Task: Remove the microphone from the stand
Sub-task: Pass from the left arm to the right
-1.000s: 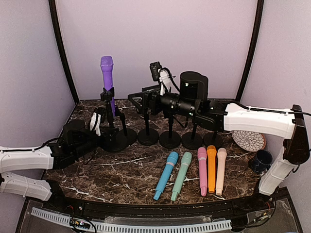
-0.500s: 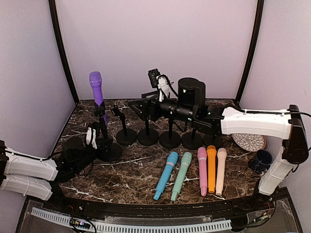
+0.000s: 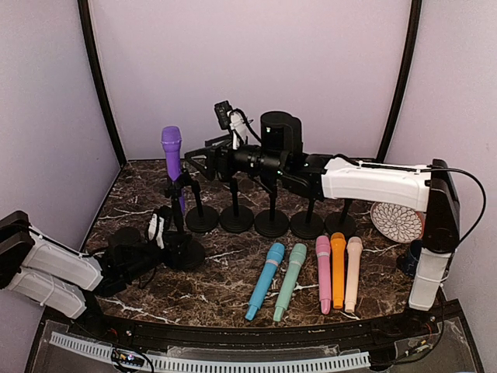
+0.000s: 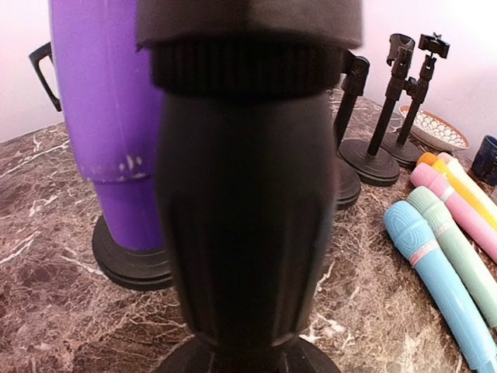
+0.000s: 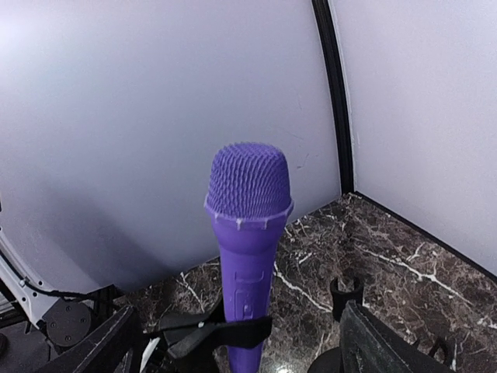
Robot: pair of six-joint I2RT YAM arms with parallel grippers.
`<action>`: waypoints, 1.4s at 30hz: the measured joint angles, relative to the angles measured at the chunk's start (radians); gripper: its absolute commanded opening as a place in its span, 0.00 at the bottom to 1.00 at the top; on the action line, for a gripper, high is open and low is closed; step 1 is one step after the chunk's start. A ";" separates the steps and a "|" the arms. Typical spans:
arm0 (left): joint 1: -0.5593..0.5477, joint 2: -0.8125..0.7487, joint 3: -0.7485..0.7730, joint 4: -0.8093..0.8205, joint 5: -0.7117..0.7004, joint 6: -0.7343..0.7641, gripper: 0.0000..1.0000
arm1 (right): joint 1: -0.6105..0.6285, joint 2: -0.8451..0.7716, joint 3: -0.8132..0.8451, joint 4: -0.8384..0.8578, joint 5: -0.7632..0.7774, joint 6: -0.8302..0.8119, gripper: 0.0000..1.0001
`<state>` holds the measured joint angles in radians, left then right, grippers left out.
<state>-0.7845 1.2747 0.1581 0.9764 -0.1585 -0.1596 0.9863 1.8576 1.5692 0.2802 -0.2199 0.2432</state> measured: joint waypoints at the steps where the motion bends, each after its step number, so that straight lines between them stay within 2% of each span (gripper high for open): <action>1: -0.003 0.003 0.000 0.002 0.010 0.000 0.00 | -0.008 0.014 0.028 -0.001 -0.016 -0.003 0.89; 7: -0.018 0.024 0.000 0.003 0.073 0.004 0.00 | -0.040 0.095 0.168 -0.013 -0.122 -0.051 0.90; 12: -0.026 0.044 0.005 0.002 0.147 0.023 0.00 | -0.047 0.157 0.226 -0.024 -0.192 -0.082 0.87; 17: -0.032 0.050 0.006 0.002 0.198 0.048 0.00 | -0.053 0.206 0.259 -0.044 -0.219 -0.087 0.60; 21: -0.032 0.068 0.010 0.002 0.210 0.061 0.01 | -0.055 0.212 0.262 -0.056 -0.241 -0.077 0.34; 23: -0.032 0.076 0.012 0.003 0.204 0.063 0.12 | -0.055 0.211 0.260 -0.055 -0.251 -0.064 0.26; 24: -0.032 0.079 0.012 0.003 0.199 0.063 0.23 | -0.053 0.209 0.254 -0.049 -0.248 -0.070 0.24; 26: -0.032 0.085 0.011 0.002 0.186 0.063 0.39 | -0.049 0.190 0.216 -0.035 -0.223 -0.076 0.21; 30: -0.034 0.086 0.020 0.031 0.151 0.055 0.61 | -0.035 0.135 0.132 -0.041 -0.146 -0.102 0.17; 32: -0.034 0.075 0.029 0.028 0.138 0.045 0.69 | -0.021 0.112 0.109 -0.049 -0.094 -0.121 0.17; 35: -0.034 0.027 0.035 -0.015 0.130 0.043 0.73 | 0.012 0.082 0.085 -0.062 0.001 -0.163 0.17; 42: -0.034 -0.229 0.045 -0.200 0.134 0.042 0.77 | 0.092 0.069 0.070 -0.067 0.237 -0.211 0.16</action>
<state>-0.8185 1.0458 0.2031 0.7769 -0.0250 -0.1177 1.0782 1.9270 1.6394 0.2134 0.0166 0.0326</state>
